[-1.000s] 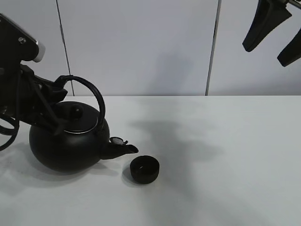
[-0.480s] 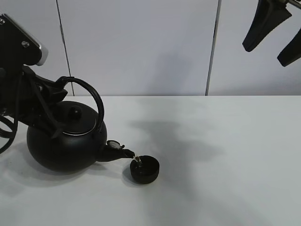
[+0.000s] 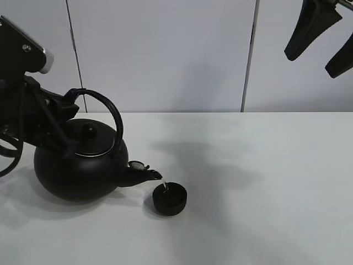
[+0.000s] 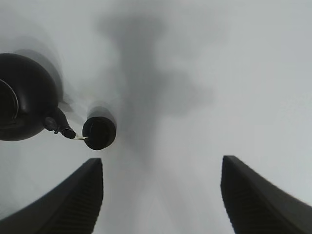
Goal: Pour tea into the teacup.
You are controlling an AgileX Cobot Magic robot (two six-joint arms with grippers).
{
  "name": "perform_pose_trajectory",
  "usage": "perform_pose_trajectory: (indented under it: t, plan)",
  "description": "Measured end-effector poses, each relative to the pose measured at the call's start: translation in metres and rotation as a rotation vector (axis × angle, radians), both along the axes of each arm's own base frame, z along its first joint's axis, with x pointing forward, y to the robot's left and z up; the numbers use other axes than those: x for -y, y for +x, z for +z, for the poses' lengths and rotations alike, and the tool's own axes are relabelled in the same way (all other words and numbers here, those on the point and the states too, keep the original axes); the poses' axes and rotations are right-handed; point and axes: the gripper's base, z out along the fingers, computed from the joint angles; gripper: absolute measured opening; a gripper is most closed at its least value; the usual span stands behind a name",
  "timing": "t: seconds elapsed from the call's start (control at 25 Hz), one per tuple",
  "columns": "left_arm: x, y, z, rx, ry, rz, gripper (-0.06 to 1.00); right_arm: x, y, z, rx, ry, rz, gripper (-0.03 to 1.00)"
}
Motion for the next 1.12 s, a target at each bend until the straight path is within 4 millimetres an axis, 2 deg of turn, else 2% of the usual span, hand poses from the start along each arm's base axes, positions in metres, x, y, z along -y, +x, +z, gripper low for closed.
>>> perform_pose_trajectory:
  t: [0.28,0.52,0.88,1.12]
  plan:
    - [0.0,0.0,0.0,-0.102,-0.251,0.094,0.11,0.0,0.0,0.0,0.0,0.0,0.0,0.47]
    - [-0.006,-0.011,-0.009,-0.179,-0.387,0.158,0.11,0.0,0.0,0.0,0.003,0.0,-0.001,0.47]
    - [-0.023,-0.04,-0.021,-0.119,-0.43,0.166,0.11,0.0,0.0,0.0,0.003,0.0,-0.001,0.47]
    - [-0.027,-0.047,-0.025,-0.094,-0.355,0.142,0.11,0.0,0.0,0.0,0.004,0.0,-0.002,0.47]
